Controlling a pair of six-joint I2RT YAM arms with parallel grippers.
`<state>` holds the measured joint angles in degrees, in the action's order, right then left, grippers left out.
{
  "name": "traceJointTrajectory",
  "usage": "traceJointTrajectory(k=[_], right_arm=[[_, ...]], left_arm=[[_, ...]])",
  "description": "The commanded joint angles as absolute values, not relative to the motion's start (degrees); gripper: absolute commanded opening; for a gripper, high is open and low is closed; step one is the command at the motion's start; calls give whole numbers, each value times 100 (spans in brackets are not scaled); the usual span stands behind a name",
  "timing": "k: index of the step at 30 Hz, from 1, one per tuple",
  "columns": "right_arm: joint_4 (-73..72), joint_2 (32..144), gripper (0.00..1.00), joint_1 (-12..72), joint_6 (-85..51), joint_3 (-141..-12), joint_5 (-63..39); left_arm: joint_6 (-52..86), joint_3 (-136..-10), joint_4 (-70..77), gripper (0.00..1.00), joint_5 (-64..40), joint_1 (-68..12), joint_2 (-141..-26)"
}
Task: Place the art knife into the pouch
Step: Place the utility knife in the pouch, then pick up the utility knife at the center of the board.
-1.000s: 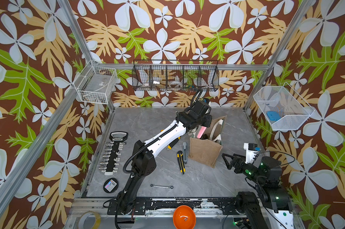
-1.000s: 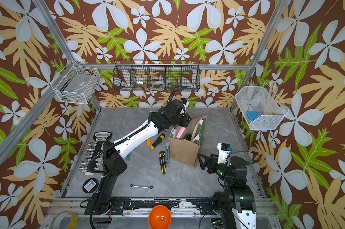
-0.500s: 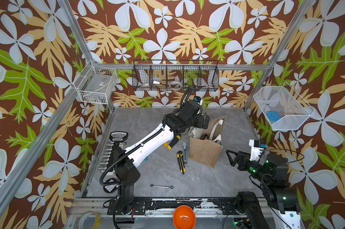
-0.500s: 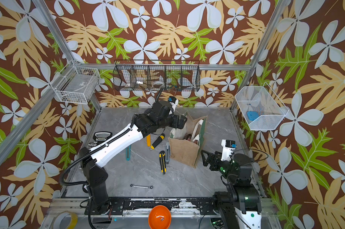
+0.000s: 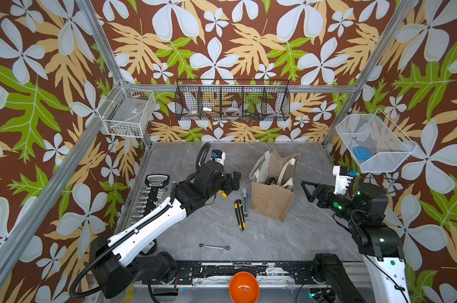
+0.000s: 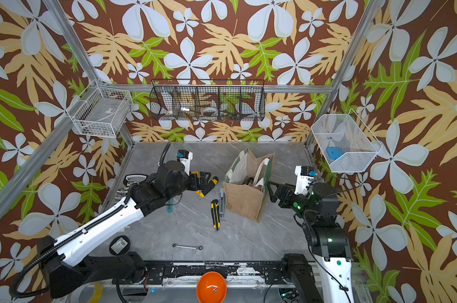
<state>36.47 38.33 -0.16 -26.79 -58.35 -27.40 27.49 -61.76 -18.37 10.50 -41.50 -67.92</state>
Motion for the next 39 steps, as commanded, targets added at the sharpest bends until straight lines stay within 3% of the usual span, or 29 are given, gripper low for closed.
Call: traceJointTrajectory(k=[1,5,11,14,25,35,39], right_arm=[[3321,4099,88,351,-2839,-6040,-2503],[3010,4510,87,1433,-3104,-6207,-1717],[2903,5652,88,3795,-3104,-6812,349],[2933,6549,82,4364,-3042,-7343,540],[2672,8951,68,4750,-3006,-8835,253],[3712,11280,65,4653,-2874,-11001,650],[3609,11630,62,4343,-3282,-11011,400]], left_arm=[[3150,-5554,-1350,100,655,-3938,-6216],[3447,-4744,-1087,100,237,-3842,-5453],[3677,-3953,-1043,100,1,-3832,-4692],[3758,-3645,-1046,100,-13,-3824,-4409],[4093,-2861,-920,100,-236,-3814,-3771],[3818,-3086,-945,100,229,-3814,-4255],[3679,-3189,-870,100,688,-3814,-4426]])
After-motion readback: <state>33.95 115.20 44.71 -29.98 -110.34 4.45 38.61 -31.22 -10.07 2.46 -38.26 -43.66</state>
